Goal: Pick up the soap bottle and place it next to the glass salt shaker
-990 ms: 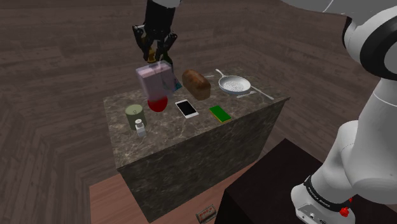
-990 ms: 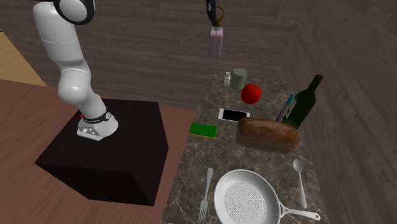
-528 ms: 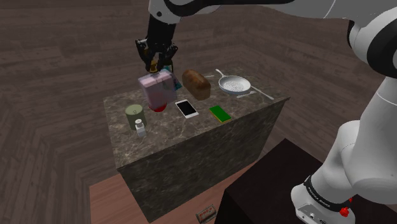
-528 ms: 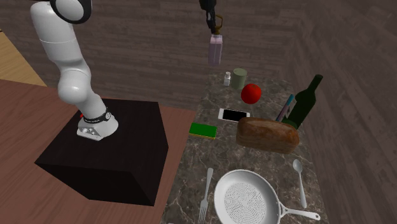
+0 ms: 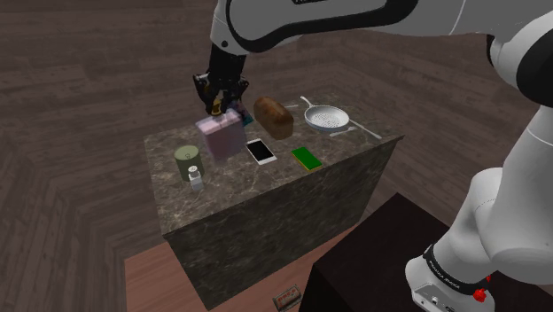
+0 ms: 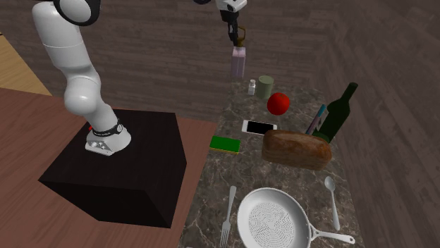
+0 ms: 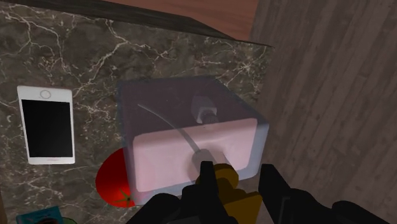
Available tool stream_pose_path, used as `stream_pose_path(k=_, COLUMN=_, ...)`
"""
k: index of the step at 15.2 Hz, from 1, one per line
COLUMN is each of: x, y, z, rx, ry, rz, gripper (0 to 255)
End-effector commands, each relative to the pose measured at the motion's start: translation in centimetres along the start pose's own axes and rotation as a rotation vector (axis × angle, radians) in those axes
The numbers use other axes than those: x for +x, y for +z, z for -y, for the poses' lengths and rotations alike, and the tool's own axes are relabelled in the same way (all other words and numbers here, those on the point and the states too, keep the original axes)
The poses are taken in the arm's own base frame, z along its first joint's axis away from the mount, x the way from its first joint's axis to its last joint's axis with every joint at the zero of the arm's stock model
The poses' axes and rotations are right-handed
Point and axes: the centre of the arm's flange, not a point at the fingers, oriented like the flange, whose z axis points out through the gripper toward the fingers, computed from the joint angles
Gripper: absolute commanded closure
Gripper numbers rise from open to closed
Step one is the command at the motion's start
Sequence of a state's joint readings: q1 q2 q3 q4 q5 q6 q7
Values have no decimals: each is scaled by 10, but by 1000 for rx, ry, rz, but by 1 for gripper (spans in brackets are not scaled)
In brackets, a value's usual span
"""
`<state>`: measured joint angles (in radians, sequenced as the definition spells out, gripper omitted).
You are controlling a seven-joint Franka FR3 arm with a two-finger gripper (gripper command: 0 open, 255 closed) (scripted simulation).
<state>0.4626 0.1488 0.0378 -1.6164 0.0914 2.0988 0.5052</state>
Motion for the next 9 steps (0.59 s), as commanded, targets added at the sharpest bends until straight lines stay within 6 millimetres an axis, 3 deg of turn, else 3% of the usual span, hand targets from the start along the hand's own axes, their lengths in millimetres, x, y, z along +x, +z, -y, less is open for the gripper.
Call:
stream_pose_path(k=1, x=-2, y=10, z=-3, rx=1, ry=0, rz=-1, gripper=255)
stream_pose_path(k=9, x=-12, y=50, z=-13, rx=1, ry=0, rz=-1, gripper=255)
